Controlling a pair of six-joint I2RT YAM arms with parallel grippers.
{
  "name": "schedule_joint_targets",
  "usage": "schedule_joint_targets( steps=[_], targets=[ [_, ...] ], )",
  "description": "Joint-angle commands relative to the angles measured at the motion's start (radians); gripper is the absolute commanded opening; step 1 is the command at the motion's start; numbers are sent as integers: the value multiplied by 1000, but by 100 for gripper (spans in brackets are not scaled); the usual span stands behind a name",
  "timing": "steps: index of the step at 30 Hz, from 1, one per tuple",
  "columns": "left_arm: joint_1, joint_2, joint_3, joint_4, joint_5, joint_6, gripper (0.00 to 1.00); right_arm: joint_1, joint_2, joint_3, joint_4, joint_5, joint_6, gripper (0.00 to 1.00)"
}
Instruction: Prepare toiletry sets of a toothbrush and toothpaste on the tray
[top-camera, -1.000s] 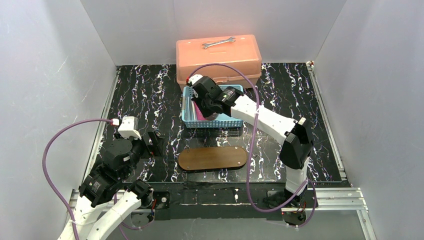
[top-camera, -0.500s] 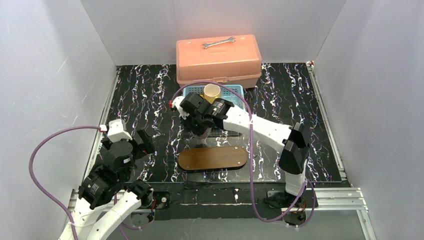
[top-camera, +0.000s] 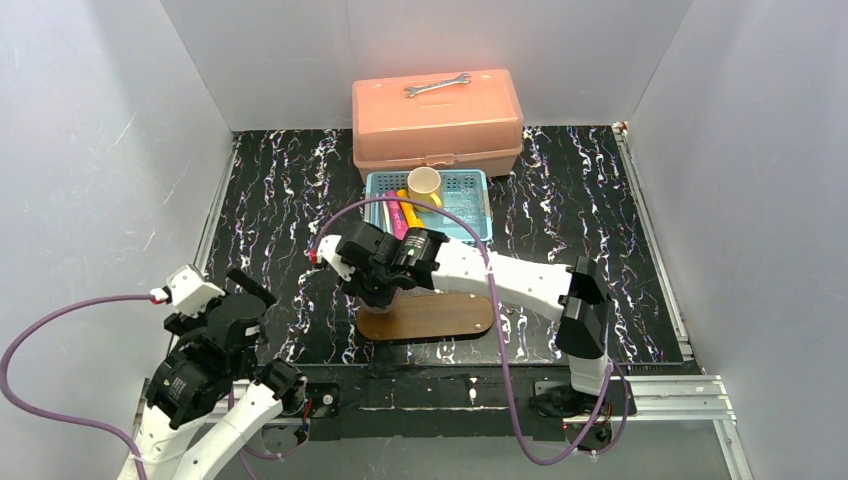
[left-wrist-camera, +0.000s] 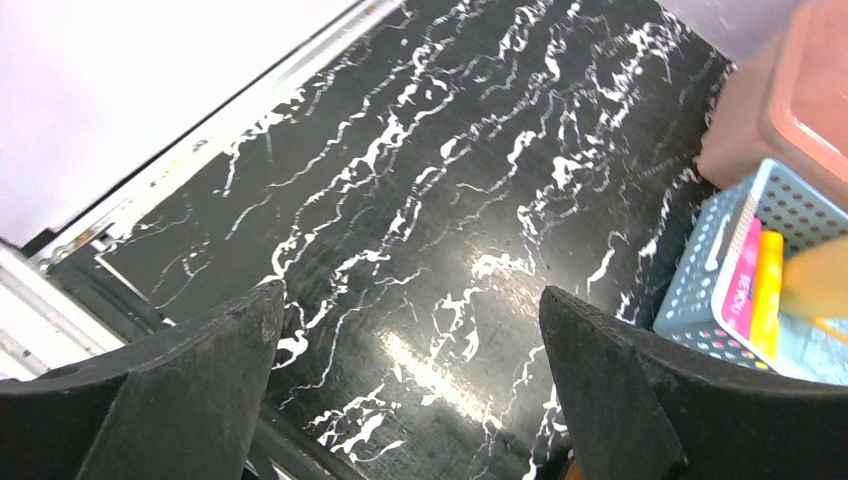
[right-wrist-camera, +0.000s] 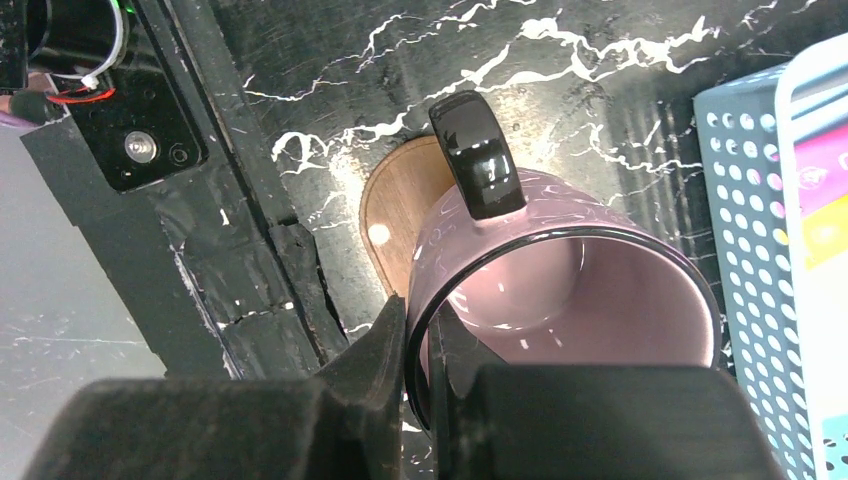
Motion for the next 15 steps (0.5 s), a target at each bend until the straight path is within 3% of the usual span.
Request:
schedule_joint_targets(
  steps=[1, 15],
  targets=[
    [-3, 32, 53, -168, -163, -196, 99, 35, 16, 11, 60, -9, -24, 1],
    [-3, 9, 63, -213, -185, -247, 99, 77, 71, -15, 89, 1, -14, 1]
  ],
)
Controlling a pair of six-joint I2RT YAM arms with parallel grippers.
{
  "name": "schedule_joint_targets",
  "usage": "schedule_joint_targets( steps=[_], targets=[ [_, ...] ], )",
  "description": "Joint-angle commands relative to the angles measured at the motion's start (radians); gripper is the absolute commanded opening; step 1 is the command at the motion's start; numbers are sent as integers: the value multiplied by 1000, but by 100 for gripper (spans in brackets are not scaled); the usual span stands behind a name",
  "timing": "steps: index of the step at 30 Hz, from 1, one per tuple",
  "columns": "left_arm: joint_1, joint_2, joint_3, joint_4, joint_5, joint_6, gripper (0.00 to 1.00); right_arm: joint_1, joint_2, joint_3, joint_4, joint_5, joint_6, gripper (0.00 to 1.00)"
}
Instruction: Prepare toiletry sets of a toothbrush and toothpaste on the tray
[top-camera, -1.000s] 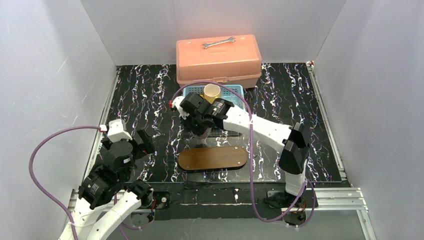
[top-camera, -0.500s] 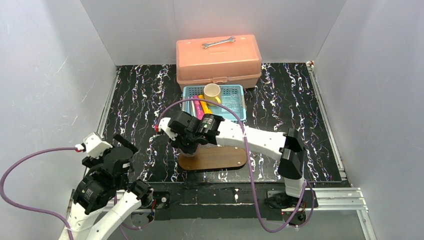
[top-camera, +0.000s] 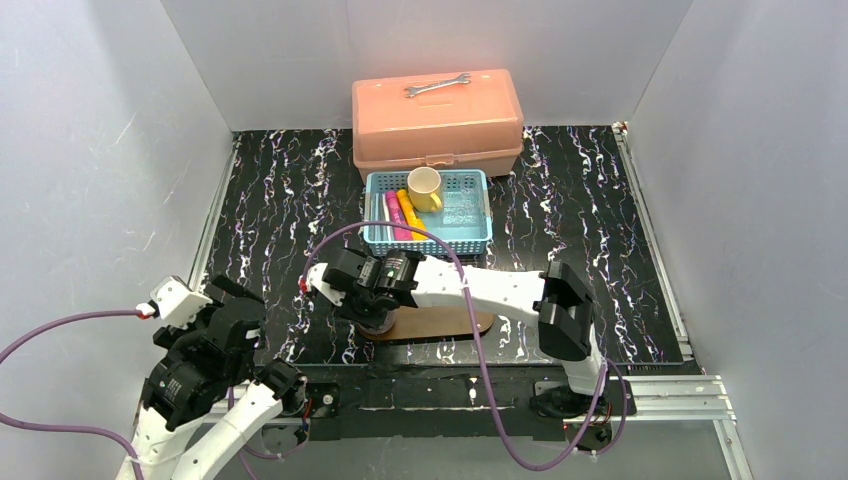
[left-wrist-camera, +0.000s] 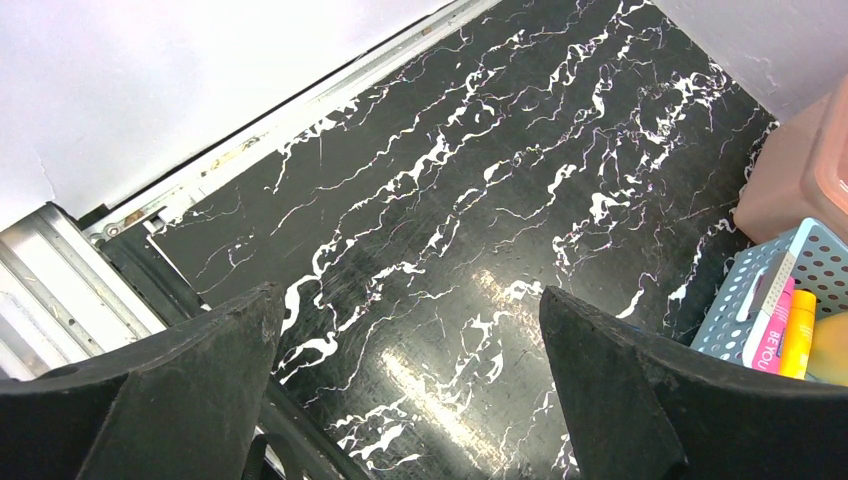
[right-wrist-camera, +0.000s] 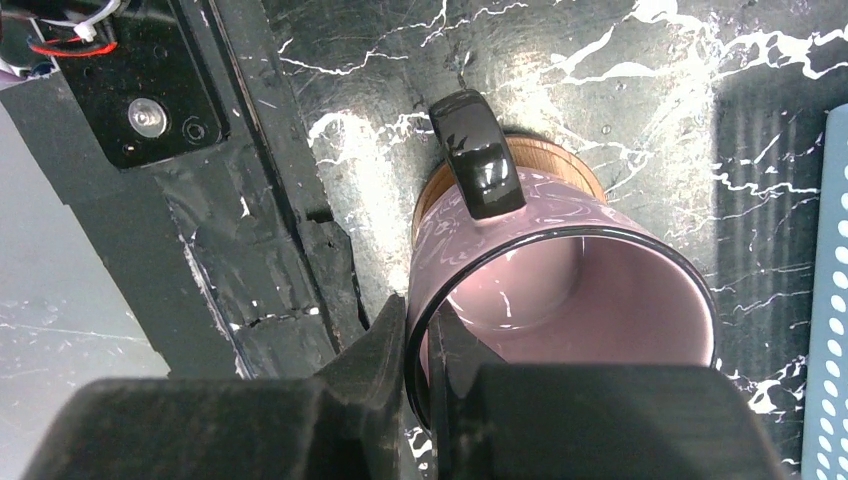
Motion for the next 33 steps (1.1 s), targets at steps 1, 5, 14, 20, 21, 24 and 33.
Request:
schedule_joint_targets(
  steps=[1, 5, 14, 20, 21, 24, 33],
  targets=[
    [-4, -5, 22, -26, -68, -42, 99, 5, -8, 2, 74, 9, -10, 1],
    [-3, -6, 22, -26, -68, -42, 99, 7, 4, 4, 77, 4, -8, 1],
    [-3, -7, 22, -26, -68, -42, 99, 7, 19, -3, 89, 21, -8, 1],
    [-3, -7, 21, -26, -66, -42, 99, 7, 30, -9, 92, 17, -8, 3],
    [-3, -8, 22, -26, -67, -42, 99, 7, 30, -12, 93, 19, -7, 4],
    [-3, -6, 23, -26, -66, -42, 99, 7, 31, -17, 99, 18, -4, 7],
    [-3, -5, 23, -26, -66, -42, 99, 8, 39, -21, 90, 10, -4, 11]
  ],
)
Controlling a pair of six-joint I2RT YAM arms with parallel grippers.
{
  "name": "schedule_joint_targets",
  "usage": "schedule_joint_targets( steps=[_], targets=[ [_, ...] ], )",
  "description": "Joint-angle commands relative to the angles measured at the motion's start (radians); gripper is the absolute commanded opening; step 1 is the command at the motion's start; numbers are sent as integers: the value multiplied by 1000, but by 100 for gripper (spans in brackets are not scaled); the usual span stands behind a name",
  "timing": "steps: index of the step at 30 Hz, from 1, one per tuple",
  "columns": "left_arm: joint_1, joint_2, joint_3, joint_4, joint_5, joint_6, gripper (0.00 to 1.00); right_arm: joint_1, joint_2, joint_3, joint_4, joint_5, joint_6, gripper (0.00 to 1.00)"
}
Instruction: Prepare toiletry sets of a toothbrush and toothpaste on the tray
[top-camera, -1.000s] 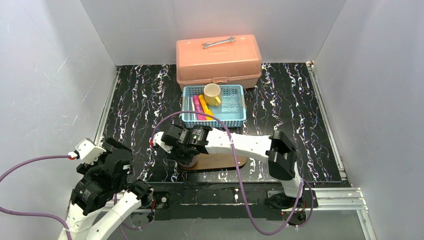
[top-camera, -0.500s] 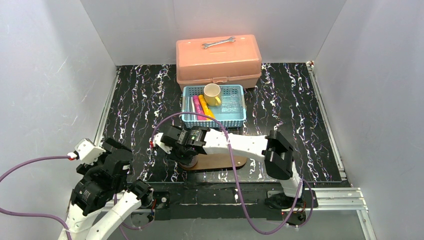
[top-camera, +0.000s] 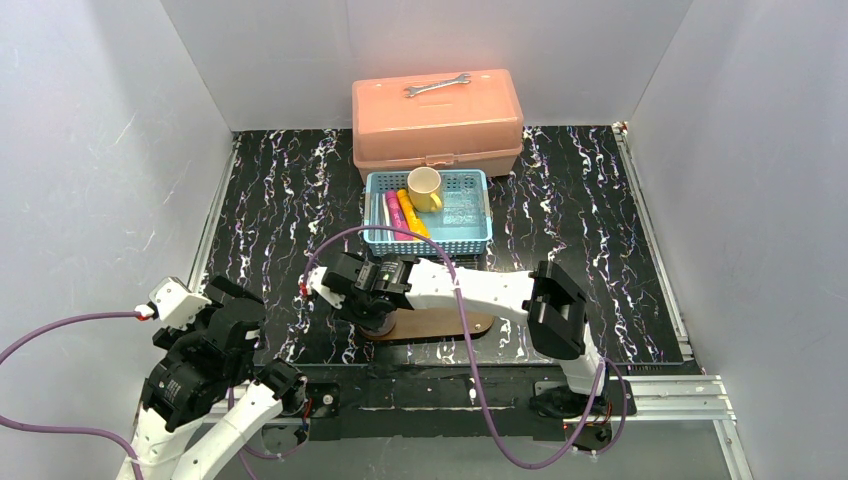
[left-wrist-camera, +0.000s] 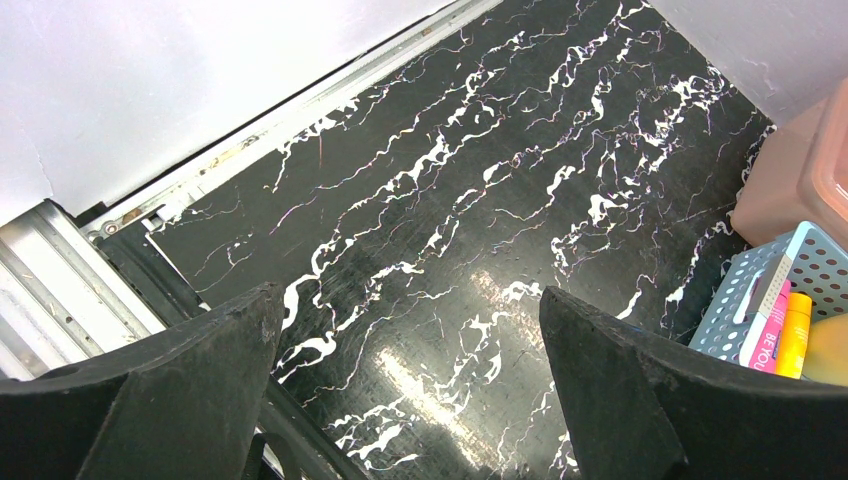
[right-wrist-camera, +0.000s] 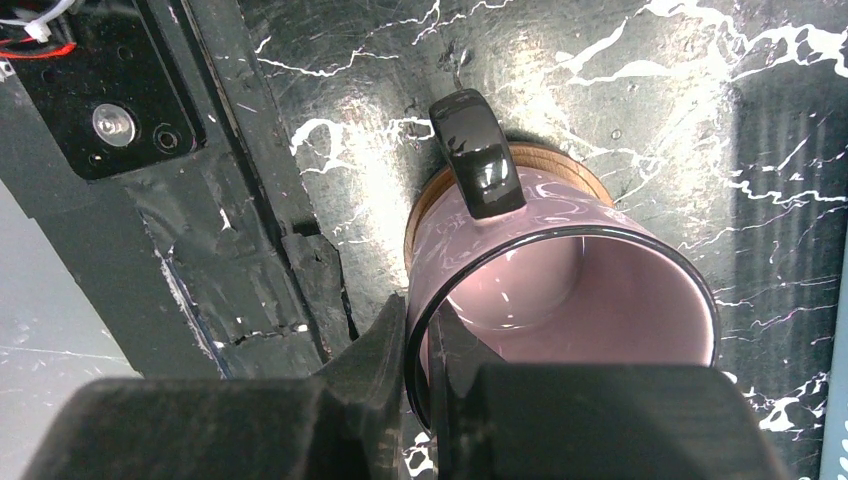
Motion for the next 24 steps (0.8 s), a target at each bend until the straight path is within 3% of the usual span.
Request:
schedule_joint_targets(
  steps=[1, 8, 15, 24],
  targets=[
    [-3, -2, 22, -18, -61, -26, 99, 6, 3, 3, 40, 5, -5, 11],
    [-3, 1, 22, -18, -61, -26, 99, 6, -2, 2, 33, 5, -3, 20],
    [-3, 5, 23, -18, -60, -26, 99, 6, -44, 7, 37, 34, -3, 36],
    [-3, 6, 23, -18, -59, -26, 99, 5, -132, -11, 35, 135, 2, 42]
  ],
)
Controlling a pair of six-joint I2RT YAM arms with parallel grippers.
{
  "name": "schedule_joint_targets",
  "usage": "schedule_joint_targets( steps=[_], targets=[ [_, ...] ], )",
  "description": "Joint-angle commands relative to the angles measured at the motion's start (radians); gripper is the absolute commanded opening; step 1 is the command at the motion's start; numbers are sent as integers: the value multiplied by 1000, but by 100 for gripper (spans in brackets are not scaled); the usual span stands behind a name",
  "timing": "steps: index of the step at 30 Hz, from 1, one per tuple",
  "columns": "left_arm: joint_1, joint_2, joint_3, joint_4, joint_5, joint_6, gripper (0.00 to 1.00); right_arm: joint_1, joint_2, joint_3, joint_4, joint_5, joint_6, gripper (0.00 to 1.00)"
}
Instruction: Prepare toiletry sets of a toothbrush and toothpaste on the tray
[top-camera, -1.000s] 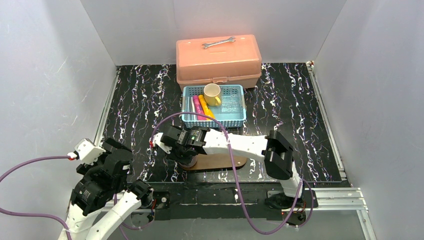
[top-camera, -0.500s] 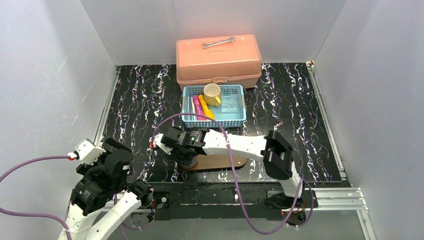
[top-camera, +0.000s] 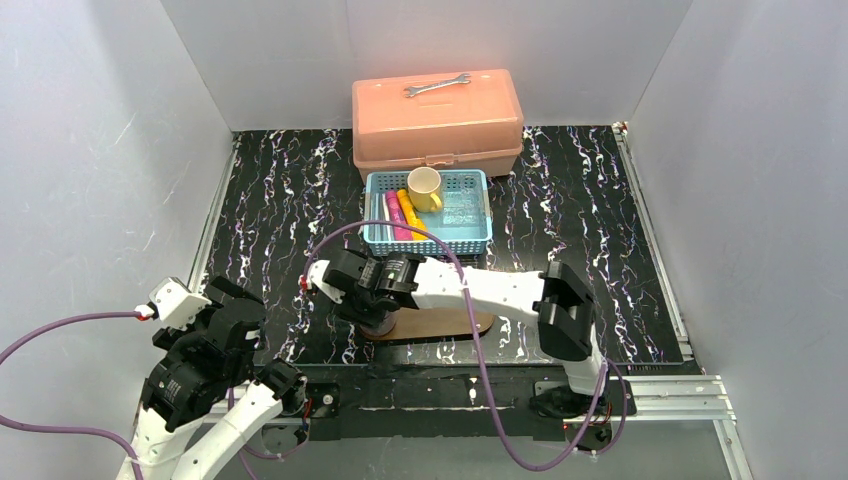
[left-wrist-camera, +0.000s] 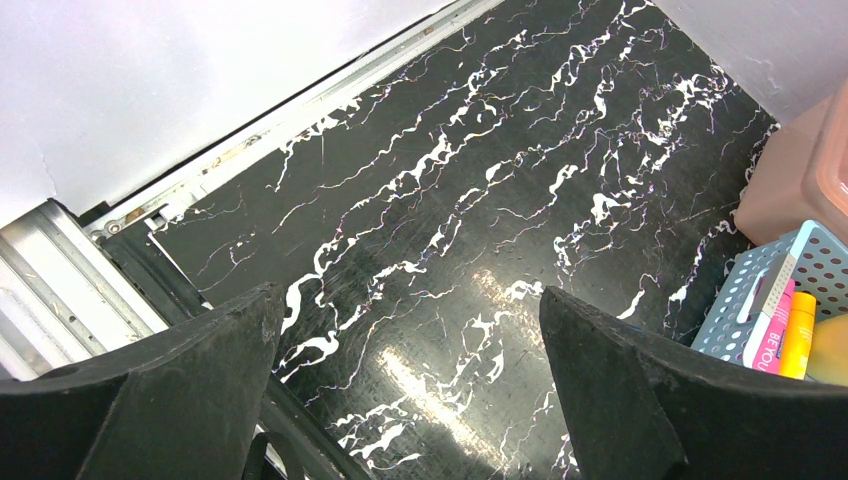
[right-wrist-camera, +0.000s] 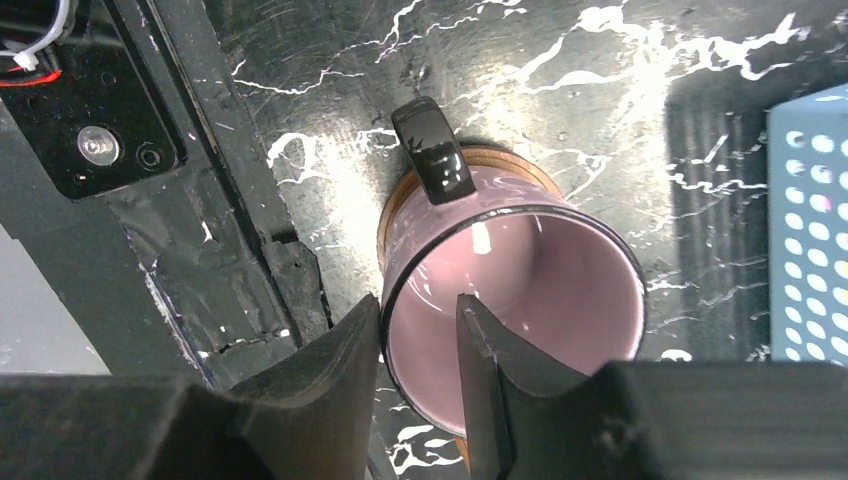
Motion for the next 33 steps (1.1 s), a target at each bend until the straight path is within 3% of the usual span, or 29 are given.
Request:
schedule_joint_targets(
  steps=[1, 15, 26, 33],
  targets=[
    [-3, 6, 24, -12, -59, -23, 99, 4, -121, -13, 28, 93, 3, 42],
    [-3, 15, 25, -12, -56, -23, 99, -121, -222, -10, 44, 242, 23, 41],
    [-3, 33, 25, -5, -45, -9, 99, -336, -166, 107, 62, 237, 43, 43],
    [-3, 32, 10, 64, -16, 81, 99, -442, -62, 228, 64, 210, 33, 45]
  ],
)
